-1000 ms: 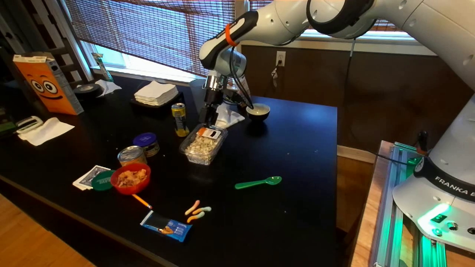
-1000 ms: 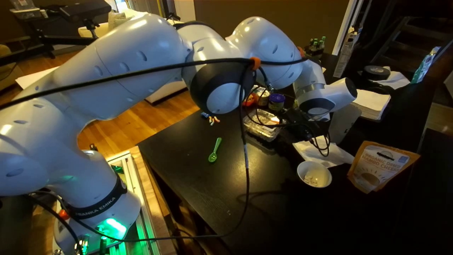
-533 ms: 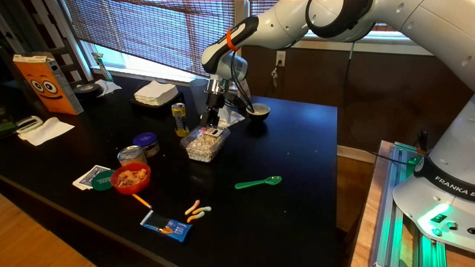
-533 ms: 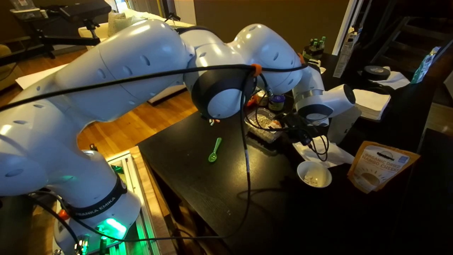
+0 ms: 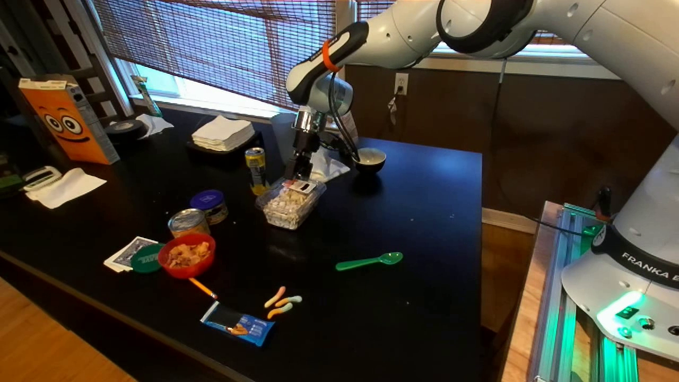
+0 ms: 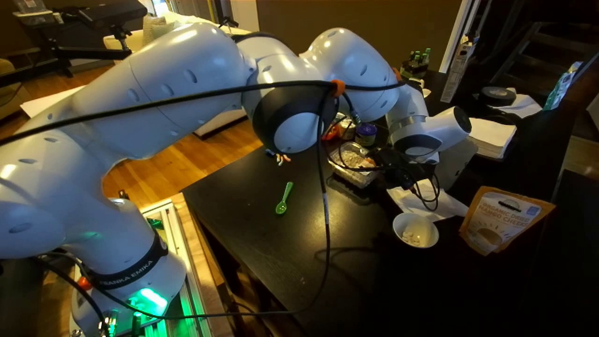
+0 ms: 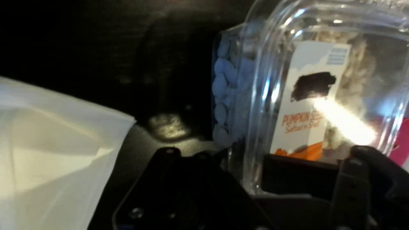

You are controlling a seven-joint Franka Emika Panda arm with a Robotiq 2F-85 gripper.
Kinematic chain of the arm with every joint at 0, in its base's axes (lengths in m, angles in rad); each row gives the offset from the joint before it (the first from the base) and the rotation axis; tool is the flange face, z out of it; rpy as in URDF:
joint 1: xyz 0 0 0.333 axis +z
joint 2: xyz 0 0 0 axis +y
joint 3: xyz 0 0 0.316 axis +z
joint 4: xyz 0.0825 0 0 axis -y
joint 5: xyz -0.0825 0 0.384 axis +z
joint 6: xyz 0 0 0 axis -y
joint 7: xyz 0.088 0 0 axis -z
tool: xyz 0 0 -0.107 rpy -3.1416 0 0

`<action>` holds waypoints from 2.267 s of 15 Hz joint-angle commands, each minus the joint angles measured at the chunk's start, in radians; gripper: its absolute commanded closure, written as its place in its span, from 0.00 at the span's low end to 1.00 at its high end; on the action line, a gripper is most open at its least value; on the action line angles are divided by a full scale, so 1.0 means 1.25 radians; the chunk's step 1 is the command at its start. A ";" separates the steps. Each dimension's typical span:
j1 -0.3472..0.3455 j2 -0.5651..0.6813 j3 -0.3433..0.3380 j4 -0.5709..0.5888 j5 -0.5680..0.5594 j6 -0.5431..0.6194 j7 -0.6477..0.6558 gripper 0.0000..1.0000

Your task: Move the lunchbox to the right

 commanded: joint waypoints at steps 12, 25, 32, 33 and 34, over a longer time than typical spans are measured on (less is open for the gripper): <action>0.070 -0.205 -0.135 -0.302 -0.191 0.128 0.165 1.00; 0.074 -0.353 -0.148 -0.492 -0.201 0.155 0.192 0.41; 0.082 -0.405 -0.149 -0.536 -0.192 0.240 0.244 0.00; 0.084 -0.412 -0.148 -0.544 -0.191 0.254 0.249 0.00; 0.087 -0.417 -0.149 -0.550 -0.195 0.261 0.254 0.00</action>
